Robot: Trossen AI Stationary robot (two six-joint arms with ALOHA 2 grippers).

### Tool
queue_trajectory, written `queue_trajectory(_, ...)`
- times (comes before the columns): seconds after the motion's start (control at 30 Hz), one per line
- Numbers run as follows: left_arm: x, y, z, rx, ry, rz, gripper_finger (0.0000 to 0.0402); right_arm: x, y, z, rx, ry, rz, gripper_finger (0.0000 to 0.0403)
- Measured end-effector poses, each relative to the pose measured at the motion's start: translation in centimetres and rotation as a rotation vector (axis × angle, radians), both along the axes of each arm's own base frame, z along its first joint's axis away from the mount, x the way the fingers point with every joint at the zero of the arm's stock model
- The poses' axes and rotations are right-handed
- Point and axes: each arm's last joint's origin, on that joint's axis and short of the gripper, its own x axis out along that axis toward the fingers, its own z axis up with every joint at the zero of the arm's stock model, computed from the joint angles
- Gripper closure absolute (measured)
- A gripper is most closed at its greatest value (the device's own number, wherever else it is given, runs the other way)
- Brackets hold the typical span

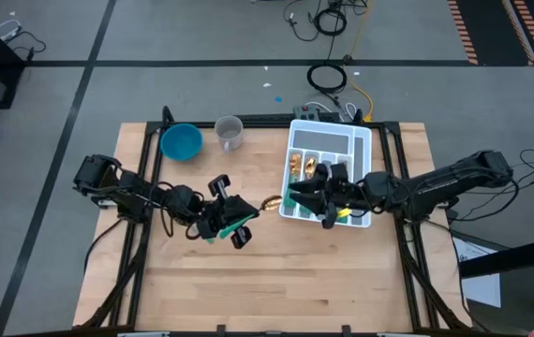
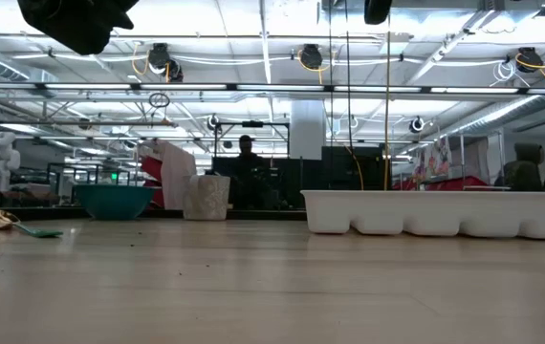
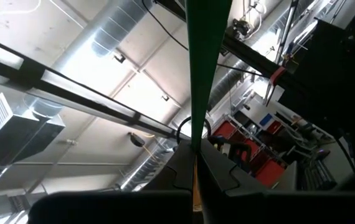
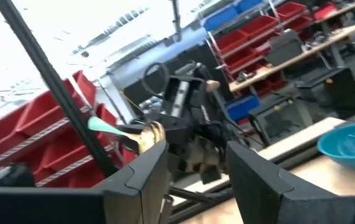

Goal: Sort silverware
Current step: Put the green spoon into the white silverware organizer

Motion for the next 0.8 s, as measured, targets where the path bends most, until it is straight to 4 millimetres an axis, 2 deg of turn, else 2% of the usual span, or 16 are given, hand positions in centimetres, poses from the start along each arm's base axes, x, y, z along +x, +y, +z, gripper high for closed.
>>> queue_trajectory(0.4, 0.1, 0.0, -0.1, -0.013, 0.012, -0.011, 0.0396, 0.9, 0.2, -0.5, -0.010, -0.029, 0.022, 0.0245)
queue_trajectory(0.7, 0.2, 0.2, -0.1, -0.016, 0.026, -0.007, 0.0395, 2.8, 0.4, 0.2, -0.057, -0.045, 0.097, 0.0245)
queue_trajectory(0.8, 0.2, 0.2, -0.1, -0.016, 0.028, -0.007, 0.0394, 3.4, 0.6, 0.0, -0.057, -0.017, 0.136, 0.0245)
